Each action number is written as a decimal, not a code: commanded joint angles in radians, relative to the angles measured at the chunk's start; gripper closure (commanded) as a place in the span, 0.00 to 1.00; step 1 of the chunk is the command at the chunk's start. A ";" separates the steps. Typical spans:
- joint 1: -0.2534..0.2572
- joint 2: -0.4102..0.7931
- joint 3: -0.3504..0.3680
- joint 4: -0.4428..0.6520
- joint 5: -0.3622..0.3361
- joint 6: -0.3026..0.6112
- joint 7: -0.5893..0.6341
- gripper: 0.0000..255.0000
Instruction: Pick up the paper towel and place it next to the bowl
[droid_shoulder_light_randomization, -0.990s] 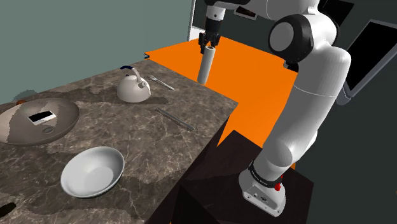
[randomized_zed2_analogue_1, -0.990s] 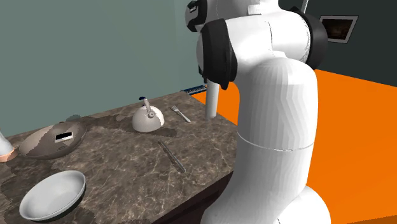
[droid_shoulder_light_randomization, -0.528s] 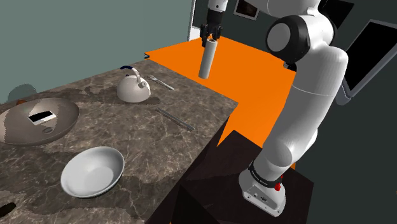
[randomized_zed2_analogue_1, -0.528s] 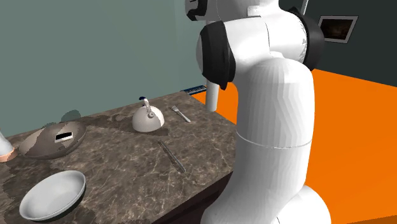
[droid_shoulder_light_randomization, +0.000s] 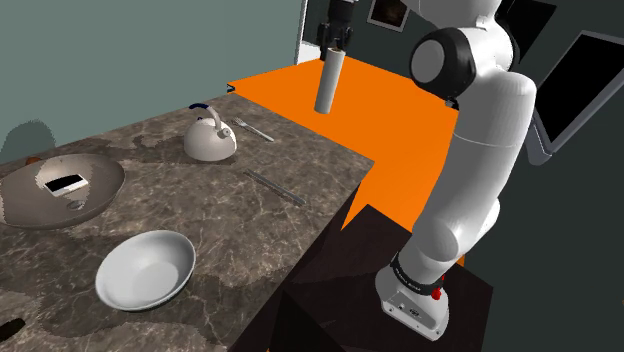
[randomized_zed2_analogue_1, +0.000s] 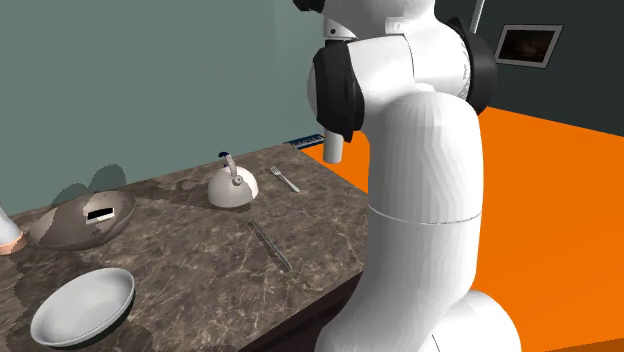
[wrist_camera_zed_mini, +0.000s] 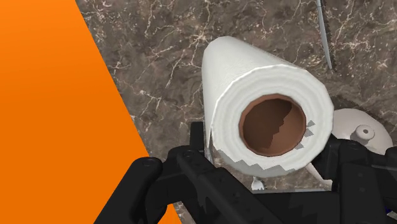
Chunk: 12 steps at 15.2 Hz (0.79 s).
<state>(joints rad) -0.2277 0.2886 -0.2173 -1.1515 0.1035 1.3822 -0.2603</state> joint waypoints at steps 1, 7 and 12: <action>-0.004 0.020 0.000 0.059 0.005 -0.040 0.002 1.00; -0.030 0.107 0.000 0.281 0.027 -0.175 0.004 1.00; 0.036 -0.016 0.011 0.122 0.000 -0.135 0.060 1.00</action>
<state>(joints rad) -0.2142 0.3212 -0.2098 -0.9595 0.1143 1.2239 -0.2185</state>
